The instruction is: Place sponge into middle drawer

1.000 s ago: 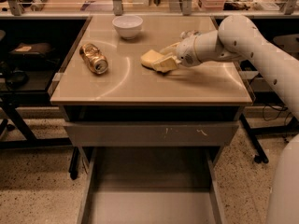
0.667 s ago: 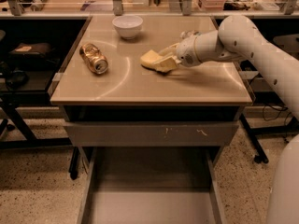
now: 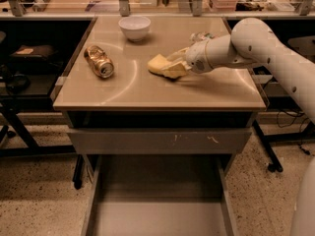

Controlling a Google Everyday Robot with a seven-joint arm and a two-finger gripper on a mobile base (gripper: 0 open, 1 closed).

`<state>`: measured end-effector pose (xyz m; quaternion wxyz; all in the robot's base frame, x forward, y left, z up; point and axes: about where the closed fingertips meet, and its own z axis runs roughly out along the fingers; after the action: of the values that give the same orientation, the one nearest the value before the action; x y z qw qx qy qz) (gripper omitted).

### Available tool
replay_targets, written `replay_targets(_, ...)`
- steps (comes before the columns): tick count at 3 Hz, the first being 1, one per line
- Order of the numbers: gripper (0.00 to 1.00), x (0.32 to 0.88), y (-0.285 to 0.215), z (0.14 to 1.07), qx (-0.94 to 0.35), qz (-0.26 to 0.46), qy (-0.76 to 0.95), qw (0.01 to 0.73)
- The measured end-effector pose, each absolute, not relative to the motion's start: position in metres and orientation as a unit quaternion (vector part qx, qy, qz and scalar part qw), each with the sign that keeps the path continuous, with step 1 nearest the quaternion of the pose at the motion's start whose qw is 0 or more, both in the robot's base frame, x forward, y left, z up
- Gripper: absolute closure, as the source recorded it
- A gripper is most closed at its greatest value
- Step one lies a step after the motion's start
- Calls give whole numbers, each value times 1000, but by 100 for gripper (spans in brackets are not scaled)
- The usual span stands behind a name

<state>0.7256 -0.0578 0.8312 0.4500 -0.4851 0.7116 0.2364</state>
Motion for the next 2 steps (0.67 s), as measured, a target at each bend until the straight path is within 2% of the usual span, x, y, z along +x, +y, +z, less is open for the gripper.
replay_targets(2, 100, 639, -82, 876, -487, 207, 686, 499)
